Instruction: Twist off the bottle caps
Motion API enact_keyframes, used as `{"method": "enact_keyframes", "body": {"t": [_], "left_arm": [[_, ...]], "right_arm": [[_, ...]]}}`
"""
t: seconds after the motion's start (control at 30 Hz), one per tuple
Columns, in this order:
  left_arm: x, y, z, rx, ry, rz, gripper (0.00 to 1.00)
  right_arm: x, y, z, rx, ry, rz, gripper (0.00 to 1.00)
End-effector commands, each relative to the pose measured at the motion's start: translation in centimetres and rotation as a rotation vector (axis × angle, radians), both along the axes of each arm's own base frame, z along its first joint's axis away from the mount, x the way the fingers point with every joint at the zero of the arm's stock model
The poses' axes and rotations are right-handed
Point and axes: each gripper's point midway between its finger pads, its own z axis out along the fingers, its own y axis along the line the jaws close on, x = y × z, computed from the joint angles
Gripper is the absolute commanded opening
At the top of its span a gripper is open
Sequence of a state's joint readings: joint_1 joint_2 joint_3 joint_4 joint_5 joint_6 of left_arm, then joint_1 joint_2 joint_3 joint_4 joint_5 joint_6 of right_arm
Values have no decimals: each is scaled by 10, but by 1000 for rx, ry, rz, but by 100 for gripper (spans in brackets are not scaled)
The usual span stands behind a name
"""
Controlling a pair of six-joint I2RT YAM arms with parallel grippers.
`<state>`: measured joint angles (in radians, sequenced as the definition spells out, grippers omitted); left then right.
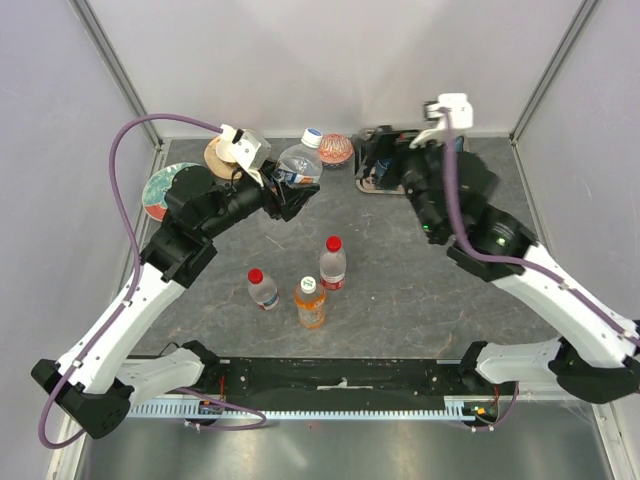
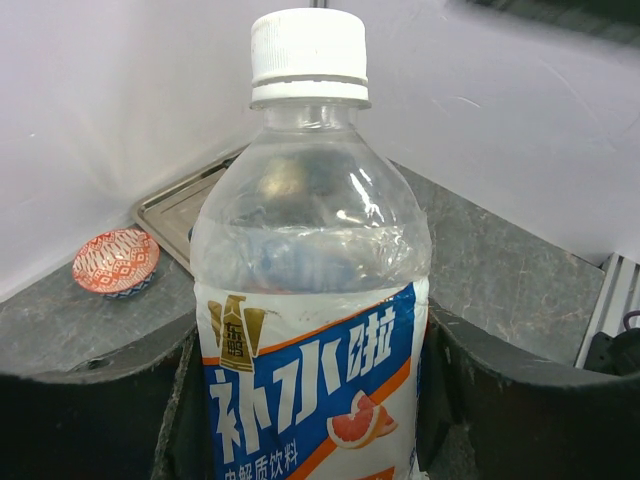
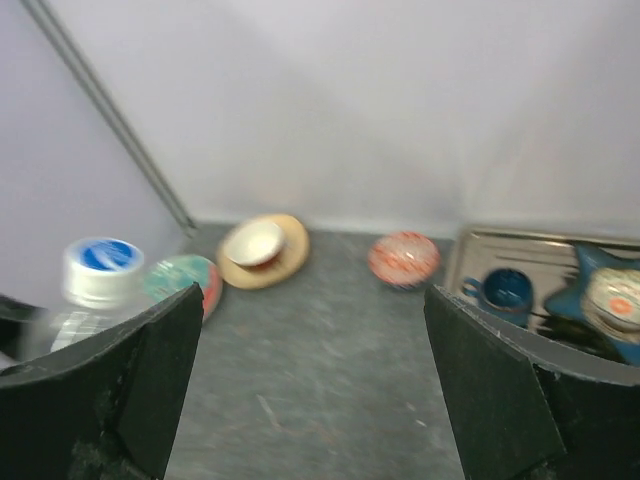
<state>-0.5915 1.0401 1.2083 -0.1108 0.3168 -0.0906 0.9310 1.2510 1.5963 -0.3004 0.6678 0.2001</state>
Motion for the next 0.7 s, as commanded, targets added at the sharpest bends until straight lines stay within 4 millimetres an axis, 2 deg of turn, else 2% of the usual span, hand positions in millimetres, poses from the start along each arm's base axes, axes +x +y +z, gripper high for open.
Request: {"method": "enact_keyframes", "body": {"t": [0.0,0.07,0.1,0.17,0.2,0.27,0.33,0.5,0.67], "left_arm": [[8,2,8,16,-74,29,50],[9,1,6,21,-68,29,50],[9,0,5,23,-68,24,50],[9,-2,3,26,-64,13,50],[6,-4,3,26,-66,-8,50],[3,-8,2,30,-67,-39,50],[3,-9,2,28,-69,-42,50],[8,-7,3,14,-77,-16,50],[11,-7,2,9,-75,2,49]], "right_arm": [[-33,1,68,228,-136,173,98],[-39,6,70,233,-124,220,87],[-39,14,67,226,-110,248,73],[-45,24,67,244,-89,311,66],[-51,35,66,245,-81,373,68],[-56,43,69,294,-55,422,72],[-59,54,67,321,-22,467,72],[-53,72,60,398,52,484,63],[-43,83,59,428,60,475,61]]}}
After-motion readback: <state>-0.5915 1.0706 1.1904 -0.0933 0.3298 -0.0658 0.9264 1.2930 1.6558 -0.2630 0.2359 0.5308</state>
